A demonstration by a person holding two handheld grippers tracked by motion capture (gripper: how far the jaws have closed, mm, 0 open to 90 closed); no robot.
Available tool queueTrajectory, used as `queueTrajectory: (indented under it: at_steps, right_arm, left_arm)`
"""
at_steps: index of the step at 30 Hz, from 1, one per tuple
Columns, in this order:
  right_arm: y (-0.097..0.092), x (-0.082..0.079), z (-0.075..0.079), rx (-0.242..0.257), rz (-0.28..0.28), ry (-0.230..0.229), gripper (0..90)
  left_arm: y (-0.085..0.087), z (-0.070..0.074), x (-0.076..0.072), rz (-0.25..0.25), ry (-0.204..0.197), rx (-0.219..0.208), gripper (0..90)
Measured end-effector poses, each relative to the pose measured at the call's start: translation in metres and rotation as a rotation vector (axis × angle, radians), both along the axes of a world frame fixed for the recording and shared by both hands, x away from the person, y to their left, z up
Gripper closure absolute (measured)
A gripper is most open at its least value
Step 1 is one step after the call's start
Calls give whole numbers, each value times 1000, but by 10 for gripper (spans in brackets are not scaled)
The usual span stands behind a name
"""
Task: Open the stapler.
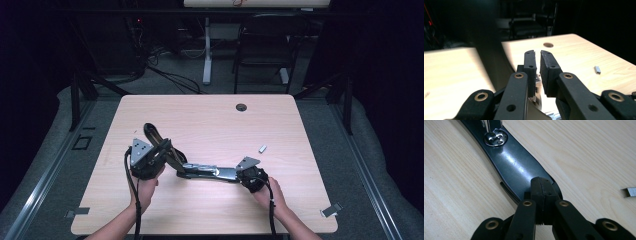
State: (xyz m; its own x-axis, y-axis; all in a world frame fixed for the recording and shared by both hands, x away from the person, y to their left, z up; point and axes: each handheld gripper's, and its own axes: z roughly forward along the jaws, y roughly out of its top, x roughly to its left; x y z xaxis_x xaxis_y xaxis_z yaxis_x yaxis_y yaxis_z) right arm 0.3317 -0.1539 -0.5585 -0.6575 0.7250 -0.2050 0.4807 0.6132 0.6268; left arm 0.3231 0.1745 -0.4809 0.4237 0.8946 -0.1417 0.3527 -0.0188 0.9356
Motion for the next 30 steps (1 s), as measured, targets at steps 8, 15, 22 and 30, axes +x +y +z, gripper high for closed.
queueTrajectory:
  at_steps: [8,15,22,30]
  right_arm:
    - [1,0,0,0,0,2,900]
    - [1,0,0,0,4,1,900]
    - [1,0,1,-16,15,-1,900]
    - [-1,1,0,1,15,6,900]
  left_arm:
    - [16,-6,9,31,68,-39,820]
    - [16,-6,10,33,67,-44,825]
    - [19,-4,9,26,61,-57,813]
    - [27,1,4,-28,49,-25,732]
